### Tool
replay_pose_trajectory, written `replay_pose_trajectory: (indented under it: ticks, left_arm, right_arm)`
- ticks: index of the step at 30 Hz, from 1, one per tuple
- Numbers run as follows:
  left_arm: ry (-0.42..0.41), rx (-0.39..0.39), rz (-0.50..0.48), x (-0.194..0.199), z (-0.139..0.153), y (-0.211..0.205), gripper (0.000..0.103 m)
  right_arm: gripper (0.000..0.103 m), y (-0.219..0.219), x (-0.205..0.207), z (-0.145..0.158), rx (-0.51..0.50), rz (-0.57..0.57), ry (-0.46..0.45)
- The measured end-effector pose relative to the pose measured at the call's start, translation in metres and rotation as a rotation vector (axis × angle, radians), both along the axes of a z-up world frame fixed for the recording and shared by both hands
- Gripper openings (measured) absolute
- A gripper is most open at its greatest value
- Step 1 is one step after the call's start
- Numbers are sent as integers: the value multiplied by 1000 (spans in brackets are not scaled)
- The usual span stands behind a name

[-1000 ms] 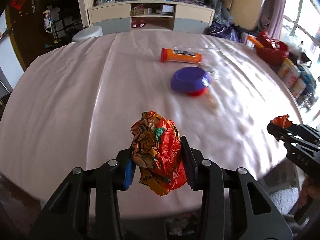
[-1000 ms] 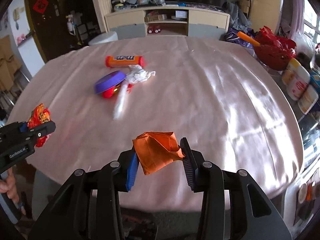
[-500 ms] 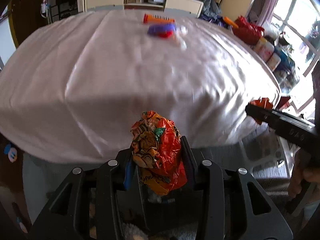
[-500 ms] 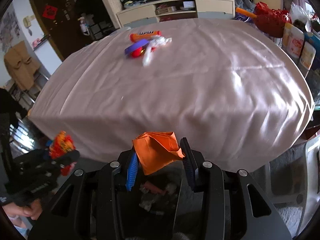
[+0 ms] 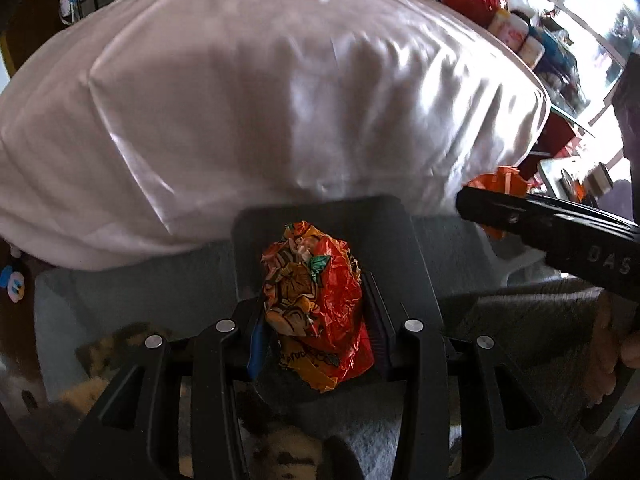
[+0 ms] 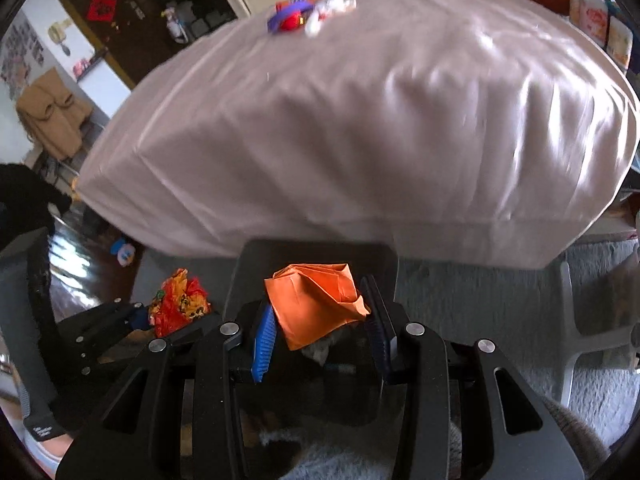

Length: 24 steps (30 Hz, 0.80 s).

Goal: Collect trash
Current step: 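Carry both items to the grey bin and release them inside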

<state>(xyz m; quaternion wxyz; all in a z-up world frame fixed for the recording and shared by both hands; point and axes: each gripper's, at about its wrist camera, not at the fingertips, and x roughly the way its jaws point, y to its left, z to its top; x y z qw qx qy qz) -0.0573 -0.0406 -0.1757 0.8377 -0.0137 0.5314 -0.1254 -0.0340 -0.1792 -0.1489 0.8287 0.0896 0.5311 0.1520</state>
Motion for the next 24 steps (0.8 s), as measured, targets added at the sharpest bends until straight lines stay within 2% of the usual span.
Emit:
replay_pose_trajectory:
  ticks: [5,14,17,24]
  left_arm:
    - [-1,48,-18,-10,-10,-3,39]
    - [24,54,-11,-6,-13,-1,43]
    - [23,67,-15,-5,-13,-2,47]
    - [26,49,-6,-3,-12,0,59]
  right_arm:
    - [41,7,-5,-16,-27,9,48]
    - [46,5,-3,-16,-4,3,66]
    - [47,6,-3,-18,-3,1,71]
    - [60,4,0,-17,6,-15,68]
